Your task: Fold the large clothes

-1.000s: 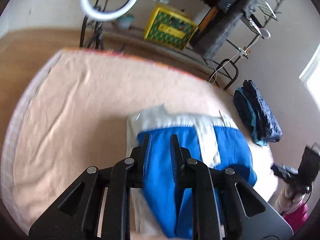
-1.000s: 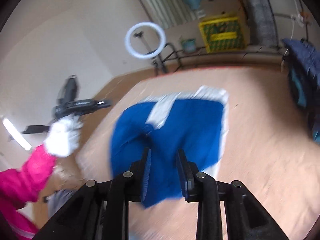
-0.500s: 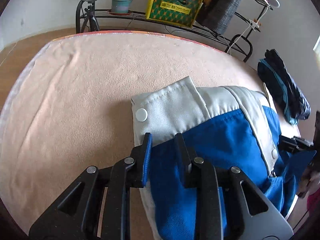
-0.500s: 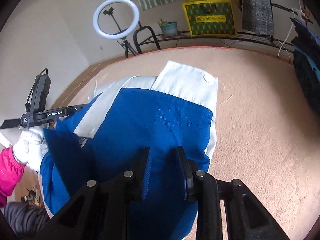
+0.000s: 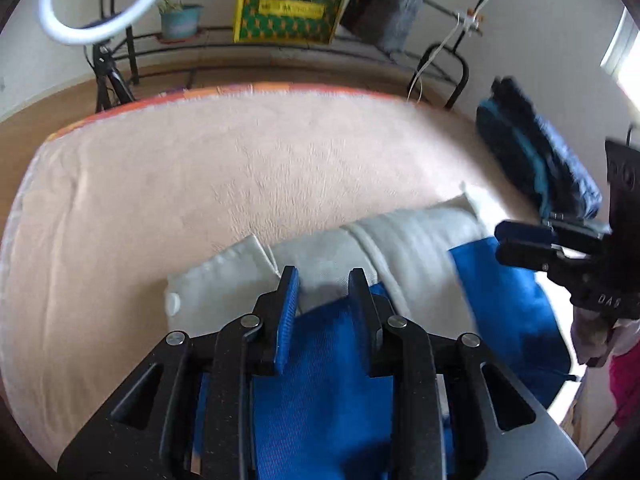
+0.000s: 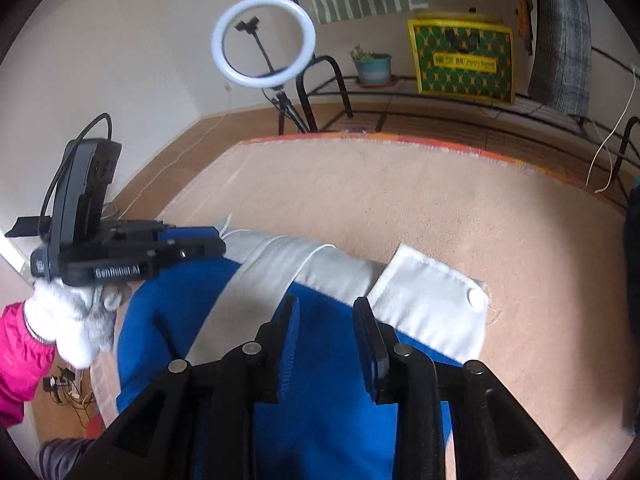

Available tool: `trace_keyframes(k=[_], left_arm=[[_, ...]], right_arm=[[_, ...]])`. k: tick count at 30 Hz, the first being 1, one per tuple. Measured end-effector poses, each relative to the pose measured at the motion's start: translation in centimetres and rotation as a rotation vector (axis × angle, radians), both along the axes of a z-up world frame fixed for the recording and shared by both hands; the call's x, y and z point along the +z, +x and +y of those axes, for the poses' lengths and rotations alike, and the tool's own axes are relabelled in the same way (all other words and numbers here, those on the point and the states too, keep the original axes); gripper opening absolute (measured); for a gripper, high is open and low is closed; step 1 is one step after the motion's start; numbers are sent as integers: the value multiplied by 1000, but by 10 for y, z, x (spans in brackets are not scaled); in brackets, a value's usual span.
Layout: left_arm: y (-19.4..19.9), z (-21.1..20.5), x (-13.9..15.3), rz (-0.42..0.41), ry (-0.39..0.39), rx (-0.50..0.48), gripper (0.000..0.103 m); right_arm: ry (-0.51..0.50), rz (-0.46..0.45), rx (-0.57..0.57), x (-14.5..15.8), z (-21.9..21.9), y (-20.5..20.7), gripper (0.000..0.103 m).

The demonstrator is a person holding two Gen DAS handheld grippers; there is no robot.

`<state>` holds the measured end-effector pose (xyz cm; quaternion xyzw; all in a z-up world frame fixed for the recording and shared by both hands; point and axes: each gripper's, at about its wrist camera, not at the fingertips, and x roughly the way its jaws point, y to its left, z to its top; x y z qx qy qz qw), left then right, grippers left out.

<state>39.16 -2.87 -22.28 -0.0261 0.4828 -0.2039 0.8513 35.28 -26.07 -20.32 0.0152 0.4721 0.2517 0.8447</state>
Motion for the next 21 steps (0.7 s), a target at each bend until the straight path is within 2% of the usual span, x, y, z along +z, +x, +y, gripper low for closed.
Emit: trace_keyframes(k=[2, 5, 7, 9, 11, 13, 16, 19, 21], left_arm=[[2, 0, -12, 5, -10, -7, 27], [1, 3, -24, 9, -32, -14, 27], [0, 3, -21, 13, -32, -11, 27], [-2, 6, -10, 23, -41, 9, 27], [-16, 14, 11, -18, -66, 35, 27], [-39, 21, 32, -48, -127, 20, 27], [-81, 23, 53, -84, -169, -36, 27], [-106, 16, 56, -92, -148, -98, 27], [-117, 8, 49, -79, -123, -135, 27]], right_arm=[[-23, 43, 10, -14, 1, 8, 28], [-3, 106, -1, -39, -1, 11, 25], [0, 95, -18, -39, -1, 8, 26], [-13, 94, -27, -28, -1, 4, 25], [-2, 54, -20, -9, -5, -11, 26], [48, 8, -12, 14, -13, -37, 26], [176, -67, 28, 51, -28, -91, 27], [247, -84, 119, 68, -23, -132, 26], [244, -70, 187, 67, -8, -150, 25]])
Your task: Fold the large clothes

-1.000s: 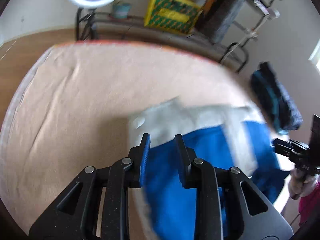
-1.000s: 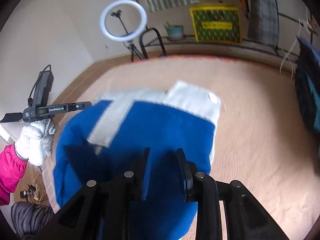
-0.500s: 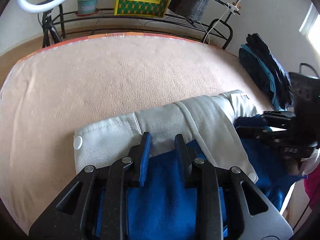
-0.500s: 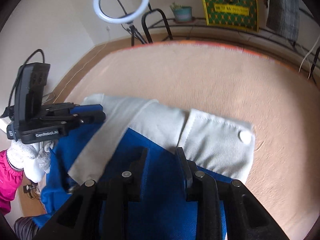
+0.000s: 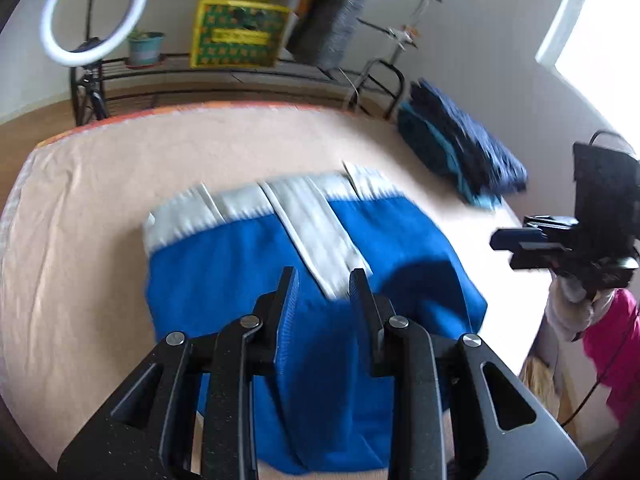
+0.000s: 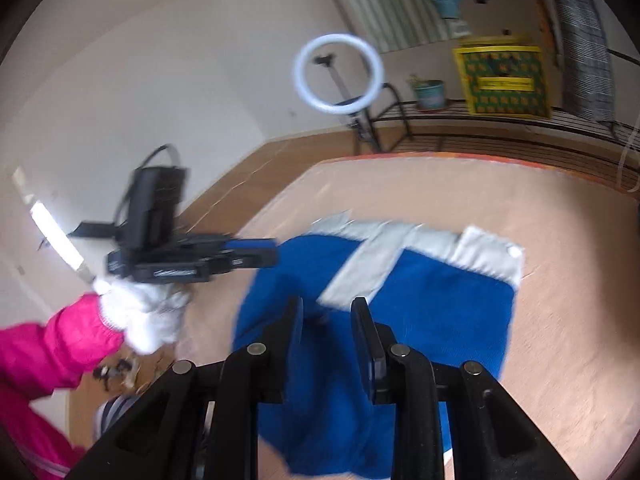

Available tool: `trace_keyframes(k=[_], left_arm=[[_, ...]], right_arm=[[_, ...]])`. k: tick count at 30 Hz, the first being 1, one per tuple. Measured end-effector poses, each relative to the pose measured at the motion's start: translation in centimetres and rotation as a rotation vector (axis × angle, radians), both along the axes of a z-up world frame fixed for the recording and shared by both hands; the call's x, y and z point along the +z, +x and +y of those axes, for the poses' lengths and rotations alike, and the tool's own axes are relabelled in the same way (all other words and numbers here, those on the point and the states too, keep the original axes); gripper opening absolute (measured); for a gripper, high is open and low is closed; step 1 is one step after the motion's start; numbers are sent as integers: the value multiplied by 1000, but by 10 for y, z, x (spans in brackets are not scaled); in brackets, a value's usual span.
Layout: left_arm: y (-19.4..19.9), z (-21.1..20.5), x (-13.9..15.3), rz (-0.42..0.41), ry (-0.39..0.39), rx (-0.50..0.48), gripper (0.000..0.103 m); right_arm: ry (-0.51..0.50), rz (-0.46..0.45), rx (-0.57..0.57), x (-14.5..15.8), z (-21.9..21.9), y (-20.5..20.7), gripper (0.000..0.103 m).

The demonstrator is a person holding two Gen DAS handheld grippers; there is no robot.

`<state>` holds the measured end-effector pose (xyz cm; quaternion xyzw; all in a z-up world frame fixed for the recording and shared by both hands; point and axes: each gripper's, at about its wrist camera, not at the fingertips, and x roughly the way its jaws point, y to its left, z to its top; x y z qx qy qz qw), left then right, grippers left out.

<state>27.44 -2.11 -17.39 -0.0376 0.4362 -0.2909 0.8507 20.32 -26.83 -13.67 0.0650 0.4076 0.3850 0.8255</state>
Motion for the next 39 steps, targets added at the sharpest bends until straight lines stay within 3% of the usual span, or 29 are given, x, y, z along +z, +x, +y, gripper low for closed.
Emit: trace_keyframes(k=[4, 11, 14, 17, 20, 24, 28, 34, 35, 39], left_arm=[[-9, -8, -20, 23, 32, -12, 27], [-11, -7, -49, 62, 41, 0, 27], [-12, -5, -47, 51, 43, 2, 27], [-13, 0, -42, 43, 34, 19, 27], [-12, 7, -33, 34, 13, 34, 27], [-9, 13, -26, 18, 5, 52, 27], [-4, 16, -28, 39, -13, 73, 27], [-5, 13, -44, 54, 24, 72, 27], [-5, 14, -46, 53, 24, 70, 27], [-4, 13, -50, 54, 26, 69, 27]], right_arm=[[-99, 24, 77, -22, 32, -9, 23], [-75, 99, -122, -54, 11, 55, 24], [-125, 161, -114, -75, 16, 63, 24], [-204, 115, -101, -70, 22, 45, 24], [-140, 82, -154, -48, 13, 21, 27], [-154, 36, -99, -35, 24, -7, 29], [-313, 13, -77, -46, 51, -12, 30], [-462, -7, -60, -57, 75, -14, 39], [-493, -15, -57, -58, 77, -12, 36], [-546, -20, -65, -58, 72, -10, 6]])
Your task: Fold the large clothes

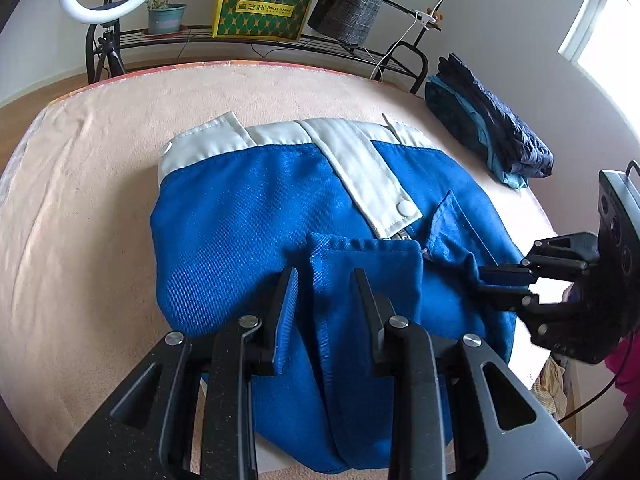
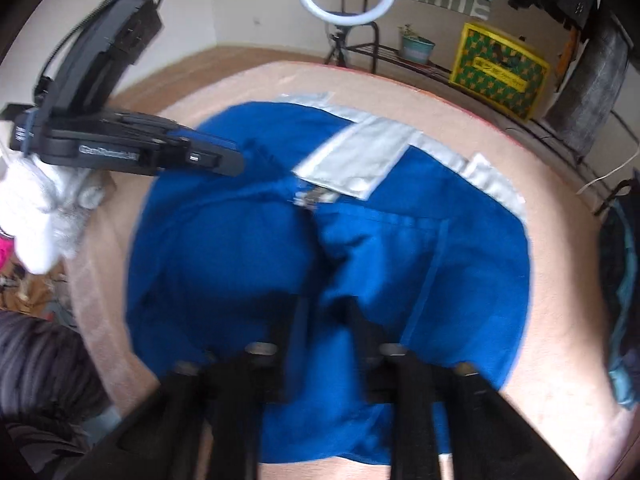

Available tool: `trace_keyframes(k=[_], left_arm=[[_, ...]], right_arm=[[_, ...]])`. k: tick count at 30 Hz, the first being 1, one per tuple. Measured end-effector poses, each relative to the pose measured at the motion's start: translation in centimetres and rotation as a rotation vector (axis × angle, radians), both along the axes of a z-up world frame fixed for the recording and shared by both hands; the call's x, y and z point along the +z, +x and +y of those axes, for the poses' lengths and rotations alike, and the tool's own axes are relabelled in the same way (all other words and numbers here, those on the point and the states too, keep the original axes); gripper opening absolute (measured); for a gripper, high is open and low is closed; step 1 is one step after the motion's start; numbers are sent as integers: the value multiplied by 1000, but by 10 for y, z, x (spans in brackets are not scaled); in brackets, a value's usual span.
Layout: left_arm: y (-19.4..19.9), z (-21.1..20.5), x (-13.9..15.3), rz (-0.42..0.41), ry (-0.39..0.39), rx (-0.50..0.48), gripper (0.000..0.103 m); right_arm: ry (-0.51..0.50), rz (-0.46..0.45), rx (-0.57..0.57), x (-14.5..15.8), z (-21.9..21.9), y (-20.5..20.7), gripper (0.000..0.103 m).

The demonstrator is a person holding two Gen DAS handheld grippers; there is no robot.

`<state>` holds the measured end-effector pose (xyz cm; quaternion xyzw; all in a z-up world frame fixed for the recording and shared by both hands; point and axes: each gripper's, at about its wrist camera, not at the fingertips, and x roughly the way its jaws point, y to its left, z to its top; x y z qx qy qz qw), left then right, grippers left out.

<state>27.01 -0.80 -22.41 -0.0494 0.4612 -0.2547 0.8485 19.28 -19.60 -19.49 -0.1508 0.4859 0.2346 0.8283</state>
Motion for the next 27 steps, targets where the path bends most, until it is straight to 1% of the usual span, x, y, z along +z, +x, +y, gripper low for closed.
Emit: trace_keyframes(k=[3, 7, 8, 9, 10, 11, 13, 16, 19, 21, 23, 27], left_arm=[[0, 0, -5, -7, 10, -11, 27], [0, 3, -4, -5, 1, -16, 27], [-3, 7, 1, -10, -10, -4, 27], [-5, 9, 4, -12, -18, -1, 27], [-7, 13, 8, -14, -27, -2, 27], [-12, 18, 13, -16, -33, -2, 27], [-20, 25, 19, -21, -39, -7, 27], [-29, 34, 23, -25, -14, -10, 27], [-28, 40, 20, -17, 17, 15, 27], [-25, 48, 18, -2, -27, 48, 27], [-21, 52, 16, 3, -53, 68, 27], [-10, 50, 10, 29, -85, 47, 27]], right_arm=[[32, -13, 11, 7, -10, -13, 0], [79, 9, 16, 5, -17, -17, 0], [109, 6, 19, 9, -19, -19, 3], [135, 0, 7, 11, -23, -20, 8], [175, 6, -13, 16, -28, -22, 16], [211, 9, -28, 20, -34, -25, 29], [288, 20, -34, 26, -43, -32, 29], [327, 30, -9, 28, -44, -42, 29], [303, 25, 11, 24, -34, -41, 28], [328, 41, 41, 22, -26, -36, 24], [348, 52, 93, 17, -8, -29, 23], [355, 76, 167, -1, 31, -9, 21]])
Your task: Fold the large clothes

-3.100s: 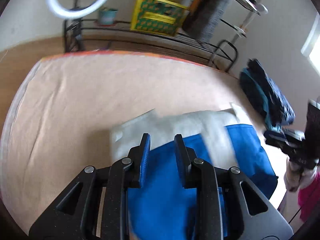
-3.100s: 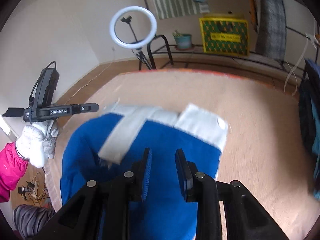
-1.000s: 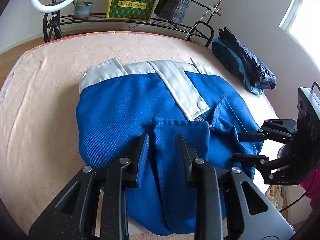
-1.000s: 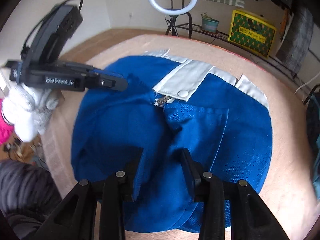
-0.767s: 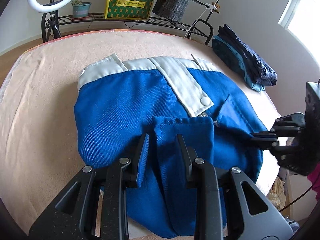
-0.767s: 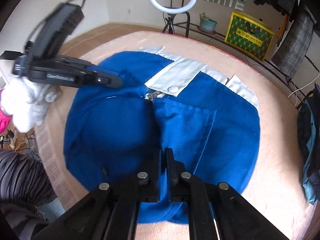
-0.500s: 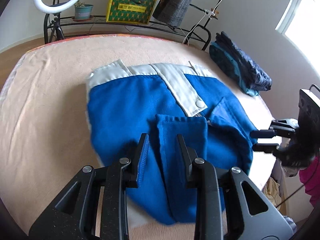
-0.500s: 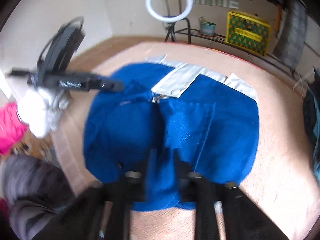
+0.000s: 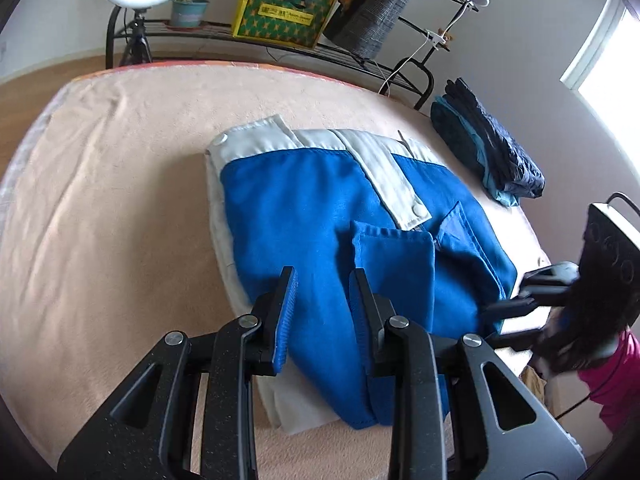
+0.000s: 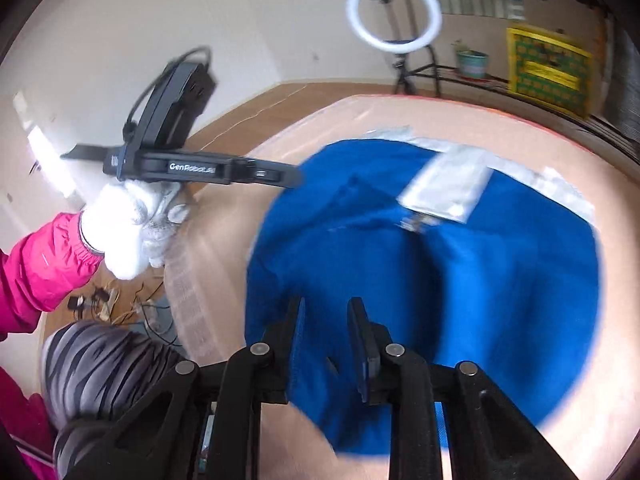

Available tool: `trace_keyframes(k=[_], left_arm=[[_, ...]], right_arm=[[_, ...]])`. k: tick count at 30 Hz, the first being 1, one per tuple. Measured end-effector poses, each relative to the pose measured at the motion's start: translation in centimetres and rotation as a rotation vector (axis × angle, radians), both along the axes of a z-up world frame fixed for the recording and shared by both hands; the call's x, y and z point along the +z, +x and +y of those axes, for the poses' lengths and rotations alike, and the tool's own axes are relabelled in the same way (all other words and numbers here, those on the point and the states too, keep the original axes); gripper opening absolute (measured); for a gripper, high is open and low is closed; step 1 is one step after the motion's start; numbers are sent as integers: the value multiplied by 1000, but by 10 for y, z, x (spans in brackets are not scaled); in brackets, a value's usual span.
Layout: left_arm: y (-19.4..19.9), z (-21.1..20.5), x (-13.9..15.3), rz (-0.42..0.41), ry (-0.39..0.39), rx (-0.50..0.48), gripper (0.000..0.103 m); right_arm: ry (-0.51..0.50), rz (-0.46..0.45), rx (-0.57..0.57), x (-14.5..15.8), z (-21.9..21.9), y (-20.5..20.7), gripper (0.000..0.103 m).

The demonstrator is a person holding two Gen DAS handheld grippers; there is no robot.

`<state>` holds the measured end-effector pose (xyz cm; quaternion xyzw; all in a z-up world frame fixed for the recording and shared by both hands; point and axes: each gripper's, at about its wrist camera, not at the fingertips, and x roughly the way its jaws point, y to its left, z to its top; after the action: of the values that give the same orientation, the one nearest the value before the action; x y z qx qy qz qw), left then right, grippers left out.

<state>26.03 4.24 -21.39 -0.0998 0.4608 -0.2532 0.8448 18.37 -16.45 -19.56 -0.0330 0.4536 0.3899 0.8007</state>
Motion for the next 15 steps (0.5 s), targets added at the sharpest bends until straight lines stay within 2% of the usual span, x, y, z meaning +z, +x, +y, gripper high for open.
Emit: trace_keyframes(k=[5, 9, 12, 15], left_arm=[[12, -12, -9, 27, -1, -53, 27], [22, -23, -14, 33, 1, -82, 27], [26, -31, -17, 31, 29, -93, 27], [24, -34, -15, 16, 52, -104, 27]], right_arm=[[-6, 51, 85, -27, 33, 10, 21], [83, 91, 162, -30, 44, 4, 21], [95, 133, 222, -34, 53, -4, 21], [109, 139, 246, -29, 49, -10, 22]])
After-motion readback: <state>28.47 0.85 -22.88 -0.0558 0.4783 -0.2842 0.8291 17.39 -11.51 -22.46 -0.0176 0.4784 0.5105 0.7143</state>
